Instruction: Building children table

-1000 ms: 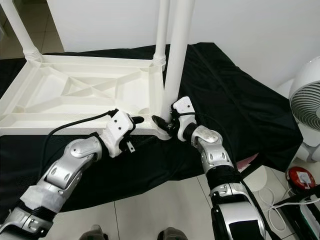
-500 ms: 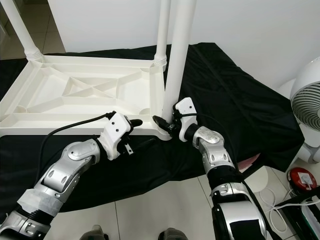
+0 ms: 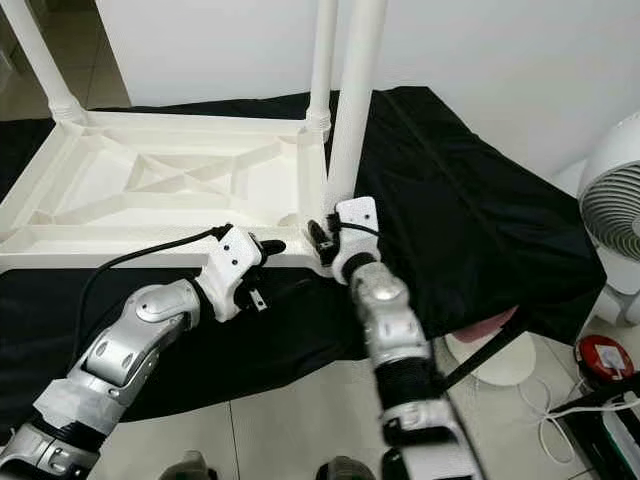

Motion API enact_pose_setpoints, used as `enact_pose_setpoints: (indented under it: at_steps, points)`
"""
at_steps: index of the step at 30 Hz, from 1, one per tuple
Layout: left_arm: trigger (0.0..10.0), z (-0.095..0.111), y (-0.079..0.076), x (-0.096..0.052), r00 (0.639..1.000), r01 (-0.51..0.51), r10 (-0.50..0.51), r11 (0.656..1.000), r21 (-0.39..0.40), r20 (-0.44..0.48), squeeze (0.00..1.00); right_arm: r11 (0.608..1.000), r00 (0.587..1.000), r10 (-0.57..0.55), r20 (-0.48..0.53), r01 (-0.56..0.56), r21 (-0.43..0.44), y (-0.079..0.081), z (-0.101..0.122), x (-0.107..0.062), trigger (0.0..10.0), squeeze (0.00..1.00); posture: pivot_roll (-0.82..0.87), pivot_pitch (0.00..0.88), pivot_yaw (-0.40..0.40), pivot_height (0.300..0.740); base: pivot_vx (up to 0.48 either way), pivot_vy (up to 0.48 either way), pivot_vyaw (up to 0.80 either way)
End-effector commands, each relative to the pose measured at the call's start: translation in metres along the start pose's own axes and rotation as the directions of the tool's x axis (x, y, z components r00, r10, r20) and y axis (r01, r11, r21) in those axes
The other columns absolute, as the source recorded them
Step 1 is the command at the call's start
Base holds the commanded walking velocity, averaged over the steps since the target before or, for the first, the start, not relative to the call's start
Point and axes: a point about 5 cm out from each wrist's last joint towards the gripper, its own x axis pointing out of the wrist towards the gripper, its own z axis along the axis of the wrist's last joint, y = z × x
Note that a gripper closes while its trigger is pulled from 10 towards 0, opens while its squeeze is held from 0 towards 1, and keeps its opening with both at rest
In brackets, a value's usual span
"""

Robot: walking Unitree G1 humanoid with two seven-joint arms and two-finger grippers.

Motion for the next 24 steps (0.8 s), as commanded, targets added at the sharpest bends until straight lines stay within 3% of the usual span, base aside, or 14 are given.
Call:
enact_pose_setpoints:
  at_steps: [1, 4, 11, 12, 13, 24]
  points:
    - [10.0, 0.000, -0.005, 0.002, 0.996, 0.087, -0.087, 0.996, -0.003, -0.005, 0.00, 0.995, 0.993, -0.102, -0.060, 0.102, -0.002, -0.001, -0.012, -0.006, 10.0, 0.00, 0.06, 0.000, -0.026, 0.740, 0.000, 0.000, 0.00]
    - [10.0, 0.001, -0.005, 0.003, 0.996, 0.088, -0.088, 0.996, -0.002, -0.003, 0.00, 0.998, 0.997, -0.067, -0.047, 0.068, 0.014, 0.010, -0.010, -0.007, 10.0, 0.00, 0.06, 0.000, -0.027, 0.740, 0.000, 0.000, 0.00]
    - [10.0, 0.003, -0.004, 0.004, 0.996, 0.091, -0.091, 0.996, 0.004, 0.000, 0.00, 0.996, 0.995, -0.084, -0.048, 0.086, 0.030, 0.004, -0.006, -0.005, 10.0, 0.00, 0.06, 0.000, -0.029, 0.740, 0.000, 0.000, 0.00]
    - [10.0, 0.003, -0.003, 0.005, 0.996, 0.091, -0.091, 0.996, 0.005, 0.002, 0.00, 0.996, 0.995, -0.087, -0.045, 0.088, 0.028, 0.004, -0.005, -0.006, 10.0, 0.79, 0.06, 0.000, -0.031, 0.740, 0.000, 0.000, 0.00]
    - [10.0, 0.003, -0.003, 0.005, 0.996, 0.091, -0.091, 0.996, 0.006, 0.002, 0.00, 0.996, 0.995, -0.090, -0.044, 0.091, 0.026, 0.005, -0.004, -0.006, 10.0, 1.00, 0.06, 0.000, -0.032, 0.740, 0.000, 0.000, 0.00]
    - [10.0, 0.004, -0.004, 0.005, 0.996, 0.092, -0.092, 0.996, 0.004, 0.004, 0.00, 0.998, 0.998, -0.068, -0.003, 0.068, 0.018, -0.014, 0.000, -0.013, 10.0, 1.00, 0.07, 0.000, -0.035, 0.740, 0.000, 0.000, 0.00]
